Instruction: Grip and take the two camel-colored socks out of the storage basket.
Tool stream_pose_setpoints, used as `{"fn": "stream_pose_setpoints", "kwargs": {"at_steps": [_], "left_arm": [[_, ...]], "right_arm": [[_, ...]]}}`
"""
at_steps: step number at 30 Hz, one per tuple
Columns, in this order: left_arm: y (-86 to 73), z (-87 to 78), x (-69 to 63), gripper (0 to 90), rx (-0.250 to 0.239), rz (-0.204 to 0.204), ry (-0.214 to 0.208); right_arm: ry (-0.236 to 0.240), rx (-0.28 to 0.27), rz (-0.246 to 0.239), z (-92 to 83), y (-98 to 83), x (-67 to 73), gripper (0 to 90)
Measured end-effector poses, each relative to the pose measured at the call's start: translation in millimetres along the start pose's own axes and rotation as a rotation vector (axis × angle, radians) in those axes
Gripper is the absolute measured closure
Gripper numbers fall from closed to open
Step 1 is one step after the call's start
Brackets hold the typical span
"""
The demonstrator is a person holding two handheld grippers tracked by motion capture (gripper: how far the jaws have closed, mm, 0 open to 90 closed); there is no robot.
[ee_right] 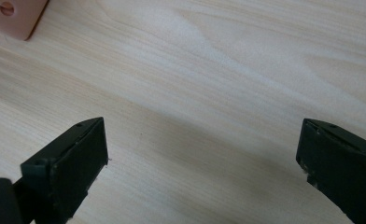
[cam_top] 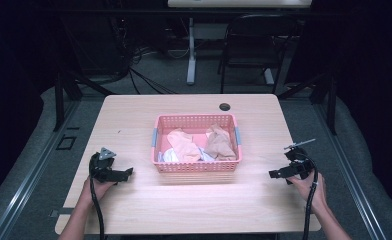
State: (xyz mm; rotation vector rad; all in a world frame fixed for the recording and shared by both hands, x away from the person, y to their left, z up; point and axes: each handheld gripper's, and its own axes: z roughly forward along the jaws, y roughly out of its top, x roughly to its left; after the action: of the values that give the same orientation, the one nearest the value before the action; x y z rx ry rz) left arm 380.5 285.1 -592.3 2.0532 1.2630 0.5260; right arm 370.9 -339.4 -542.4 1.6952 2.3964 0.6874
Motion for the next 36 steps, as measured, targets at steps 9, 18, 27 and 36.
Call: {"fn": "stream_pose_setpoints", "kwargs": {"at_steps": [9,18,27,36], "left_arm": [[-0.1,0.0,-0.2,0.3,0.0,-0.001,0.002],[-0.2,0.0,-0.5,0.4,-0.002,-0.003,0.003],[0.6,0.6,0.2,0.3,0.0,0.005,0.0],[0.4,0.5,-0.1,0.4,-0.002,0.003,0.003]], "right_arm": [[-0.016,-0.022,-0.027,-6.0,4.0,5.3,1.8],[-0.039,-0.062,-0.057,-20.3,22.4,14.9,2.1],[-0.038,-0.098,-0.073,-34.2,38.8,22.4,2.5],[-0.023,-0.099,-0.088,-44.6,49.9,24.6,4.6]]}}
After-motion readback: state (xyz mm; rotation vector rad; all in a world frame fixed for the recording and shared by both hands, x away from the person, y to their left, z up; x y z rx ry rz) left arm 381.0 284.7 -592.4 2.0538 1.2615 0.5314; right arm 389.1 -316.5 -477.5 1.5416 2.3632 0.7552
